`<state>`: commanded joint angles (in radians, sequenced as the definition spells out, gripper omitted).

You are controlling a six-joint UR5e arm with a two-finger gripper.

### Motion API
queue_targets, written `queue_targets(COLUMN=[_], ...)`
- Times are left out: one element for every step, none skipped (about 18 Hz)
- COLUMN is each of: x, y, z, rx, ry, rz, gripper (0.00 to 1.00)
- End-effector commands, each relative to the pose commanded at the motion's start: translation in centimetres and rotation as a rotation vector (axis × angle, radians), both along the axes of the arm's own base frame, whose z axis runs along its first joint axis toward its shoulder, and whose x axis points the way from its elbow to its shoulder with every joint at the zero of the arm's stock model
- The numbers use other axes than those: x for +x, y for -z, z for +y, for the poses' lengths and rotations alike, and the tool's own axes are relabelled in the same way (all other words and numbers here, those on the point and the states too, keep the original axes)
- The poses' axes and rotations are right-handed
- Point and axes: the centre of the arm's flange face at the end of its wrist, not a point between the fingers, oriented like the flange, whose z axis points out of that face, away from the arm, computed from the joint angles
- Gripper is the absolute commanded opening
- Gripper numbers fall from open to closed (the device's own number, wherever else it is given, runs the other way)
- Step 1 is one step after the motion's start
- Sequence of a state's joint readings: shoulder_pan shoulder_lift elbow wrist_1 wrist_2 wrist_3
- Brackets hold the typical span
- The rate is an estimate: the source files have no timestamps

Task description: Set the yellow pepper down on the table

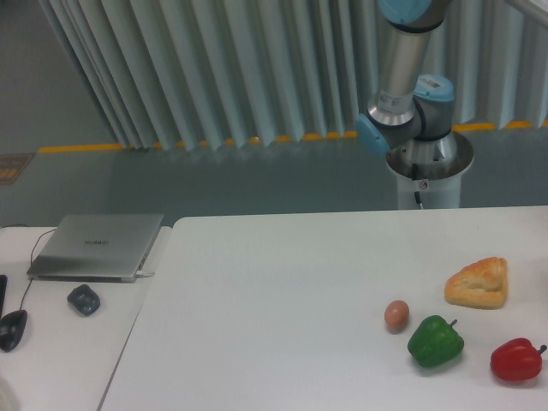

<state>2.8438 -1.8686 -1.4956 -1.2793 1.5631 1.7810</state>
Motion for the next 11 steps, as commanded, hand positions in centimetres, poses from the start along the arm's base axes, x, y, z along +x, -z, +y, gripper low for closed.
queue_targets(x=[-0.3, -0.5, -0.6, -0.9, -1.2, -1.6, -1.6, -1.8, -2.0, -2.0, -2.2], y=[-0.2, 0.0, -0.3, -0.8, -0.9, -1.1, -1.2, -1.8, -2.1, -2.1, -2.3], z=[-0.7, -1.2, -1.5, -2.2, -2.8, -3.6, -3.8, -3.6, -3.5, -3.3, -3.3], rx=[0.001, 0.0, 0.005, 0.01, 0.018, 0.032, 0.045, 0.066, 0.083, 0.091, 0.1], ry=[-0.014, -0.026, -0.038, -0.073, -0.131, -0.208, -0.252, -0.304, -0.363, -0.416, -0.451], rz=[0.004, 0.0, 0.014, 0.026, 0.026, 0.026, 0.027, 0.051, 0.072, 0.08, 0.088], gripper=[1.0, 1.0, 1.0, 1.0, 1.0, 1.0, 1.0, 1.0, 1.0, 1.0, 1.0])
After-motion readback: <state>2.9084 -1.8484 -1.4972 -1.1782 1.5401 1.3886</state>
